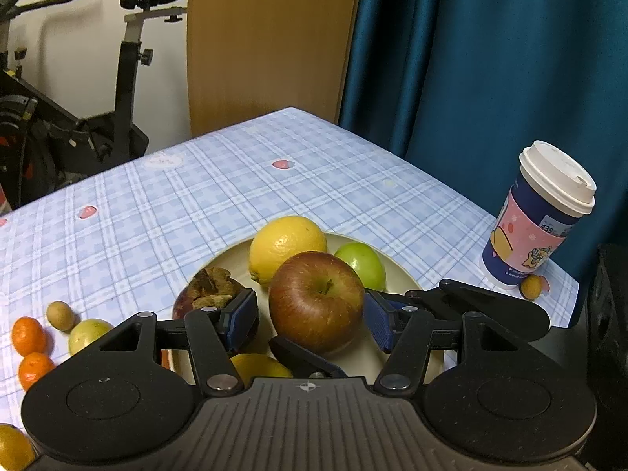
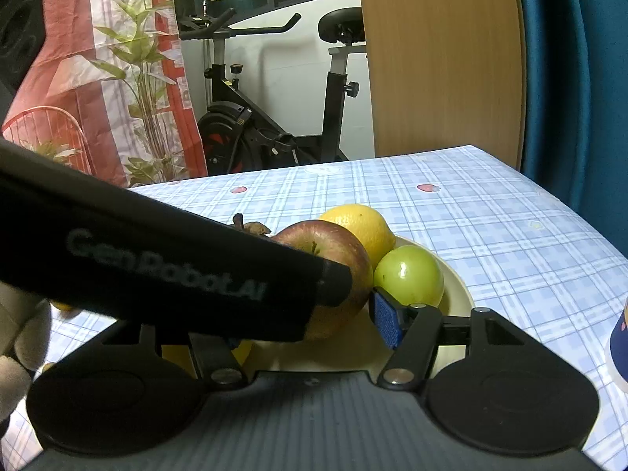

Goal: Organize fruits
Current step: 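Lower the red apple onto the plate and open the left tool, then move the left tool back to the large orange in the pile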

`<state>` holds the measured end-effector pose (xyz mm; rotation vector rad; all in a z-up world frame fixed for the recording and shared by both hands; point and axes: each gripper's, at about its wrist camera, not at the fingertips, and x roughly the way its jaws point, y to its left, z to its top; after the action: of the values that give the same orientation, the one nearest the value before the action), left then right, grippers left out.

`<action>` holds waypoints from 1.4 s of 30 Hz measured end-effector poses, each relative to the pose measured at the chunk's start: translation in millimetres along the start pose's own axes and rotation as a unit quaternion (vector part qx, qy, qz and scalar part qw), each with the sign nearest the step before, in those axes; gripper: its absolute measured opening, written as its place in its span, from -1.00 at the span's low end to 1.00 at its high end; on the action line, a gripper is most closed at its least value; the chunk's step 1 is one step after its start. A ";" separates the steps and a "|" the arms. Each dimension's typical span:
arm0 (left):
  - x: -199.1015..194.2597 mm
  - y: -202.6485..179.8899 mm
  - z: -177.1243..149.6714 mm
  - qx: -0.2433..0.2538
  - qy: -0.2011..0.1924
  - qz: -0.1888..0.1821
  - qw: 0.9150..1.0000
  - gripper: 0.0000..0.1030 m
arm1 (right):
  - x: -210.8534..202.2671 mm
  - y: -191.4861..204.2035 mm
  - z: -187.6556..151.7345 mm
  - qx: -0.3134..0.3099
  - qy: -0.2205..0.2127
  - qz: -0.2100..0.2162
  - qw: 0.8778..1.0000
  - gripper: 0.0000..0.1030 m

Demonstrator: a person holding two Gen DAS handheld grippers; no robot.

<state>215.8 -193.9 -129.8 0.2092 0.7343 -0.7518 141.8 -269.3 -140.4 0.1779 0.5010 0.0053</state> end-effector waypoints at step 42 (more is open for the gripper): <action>-154.4 114.1 -86.2 -0.165 -0.117 0.197 0.959 0.23 | -31.1 50.8 -10.7 -0.078 -0.120 0.056 0.988 0.39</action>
<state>171.4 9.3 -98.3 -0.0384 0.5568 -0.2601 111.3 -219.0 -126.1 0.0510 0.2489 0.1313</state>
